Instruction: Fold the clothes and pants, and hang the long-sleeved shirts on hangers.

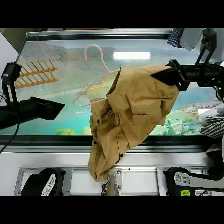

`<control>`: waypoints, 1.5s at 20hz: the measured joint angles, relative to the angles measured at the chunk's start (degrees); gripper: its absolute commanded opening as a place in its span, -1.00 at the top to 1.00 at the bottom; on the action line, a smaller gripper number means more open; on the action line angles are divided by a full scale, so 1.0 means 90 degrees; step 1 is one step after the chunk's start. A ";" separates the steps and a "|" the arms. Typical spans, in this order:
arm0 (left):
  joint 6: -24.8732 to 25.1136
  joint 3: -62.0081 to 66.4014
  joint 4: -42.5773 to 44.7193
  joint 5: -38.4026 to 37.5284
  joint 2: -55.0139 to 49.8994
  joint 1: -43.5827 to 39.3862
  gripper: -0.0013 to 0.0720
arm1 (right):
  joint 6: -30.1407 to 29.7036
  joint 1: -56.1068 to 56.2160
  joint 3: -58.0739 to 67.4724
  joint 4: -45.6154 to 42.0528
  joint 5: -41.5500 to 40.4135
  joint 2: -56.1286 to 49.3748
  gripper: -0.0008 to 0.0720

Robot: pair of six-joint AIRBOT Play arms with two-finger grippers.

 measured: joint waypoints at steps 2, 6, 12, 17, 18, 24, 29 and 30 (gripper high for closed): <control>-0.0270 -0.0610 -0.0039 0.0308 0.0287 -0.0124 -0.78 | 0.0049 -0.0083 0.0000 0.0007 -0.0192 0.0219 0.93; -0.0600 -0.1634 -0.0282 0.1362 0.0571 -0.1042 -0.73 | 0.0250 -0.0211 0.0000 0.0051 -0.0559 0.0500 0.93; -0.1243 -0.2042 0.0100 0.3735 -0.0330 -0.3269 -0.73 | 0.0517 -0.0267 0.0000 0.0068 -0.0797 0.0595 0.93; -0.1965 -0.1508 0.0930 0.4787 -0.1639 -0.4146 -0.73 | 0.0658 -0.0272 0.0000 0.0070 -0.0852 0.0607 0.93; -0.2025 -0.1377 0.1035 0.4869 -0.1877 -0.4211 -0.73 | 0.0687 -0.0272 0.0000 0.0073 -0.0852 0.0607 0.93; -0.2285 -0.0857 0.1217 0.5017 -0.2735 -0.4330 0.88 | 0.0755 -0.0272 0.0000 0.0073 -0.0872 0.0610 0.93; -0.2402 -0.0760 0.1246 0.4473 -0.2708 -0.3844 0.88 | 0.0833 -0.0279 -0.0002 0.0063 -0.0865 0.0726 0.94; -0.2414 -0.0753 0.1246 0.4379 -0.2616 -0.3684 0.88 | 0.0882 -0.0279 -0.0002 0.0066 -0.0850 0.0763 0.93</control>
